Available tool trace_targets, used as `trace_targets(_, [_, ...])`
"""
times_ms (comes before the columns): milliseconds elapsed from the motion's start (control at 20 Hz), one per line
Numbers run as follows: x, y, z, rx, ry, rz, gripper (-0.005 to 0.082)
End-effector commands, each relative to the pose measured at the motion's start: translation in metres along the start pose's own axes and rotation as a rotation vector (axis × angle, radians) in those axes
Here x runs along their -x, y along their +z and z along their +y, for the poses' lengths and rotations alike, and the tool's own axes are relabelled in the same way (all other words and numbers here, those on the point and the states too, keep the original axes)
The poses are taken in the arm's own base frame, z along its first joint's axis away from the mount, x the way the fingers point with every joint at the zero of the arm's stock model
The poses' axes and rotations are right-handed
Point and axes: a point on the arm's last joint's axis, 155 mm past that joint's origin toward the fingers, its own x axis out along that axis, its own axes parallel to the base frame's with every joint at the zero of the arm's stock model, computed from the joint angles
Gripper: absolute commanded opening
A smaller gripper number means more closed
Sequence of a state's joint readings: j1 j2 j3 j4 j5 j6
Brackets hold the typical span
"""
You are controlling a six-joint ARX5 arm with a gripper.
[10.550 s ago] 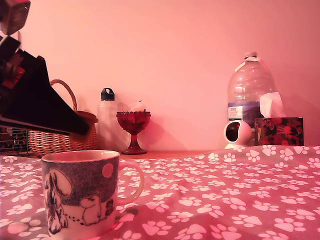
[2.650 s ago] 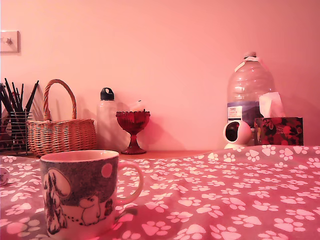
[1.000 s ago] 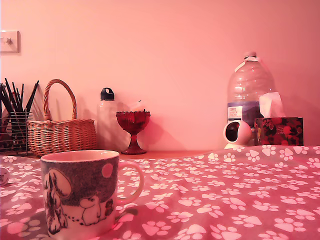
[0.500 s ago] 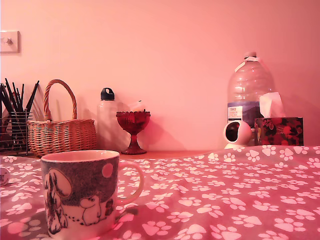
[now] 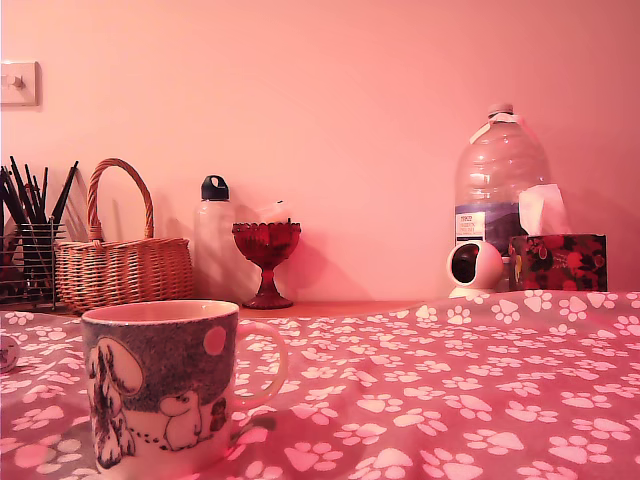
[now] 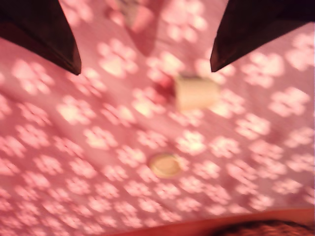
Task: Pick the coffee capsule and then drop it inside the coffee cup in front of you
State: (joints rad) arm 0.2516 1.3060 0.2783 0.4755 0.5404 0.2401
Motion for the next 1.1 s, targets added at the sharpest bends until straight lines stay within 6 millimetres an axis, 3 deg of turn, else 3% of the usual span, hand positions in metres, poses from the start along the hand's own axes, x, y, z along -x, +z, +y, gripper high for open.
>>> trace_targets(0, [0.0, -0.005, 0.005, 0.014, 0.014, -0.003, 0.0763])
trace_targets(600, [-0.02, -0.02, 0.022, 0.034, 0.012, -0.04, 0.0763])
trace_targets(1050, [-0.038, -0.018, 0.03, 0.039, -0.028, -0.051, 0.0763])
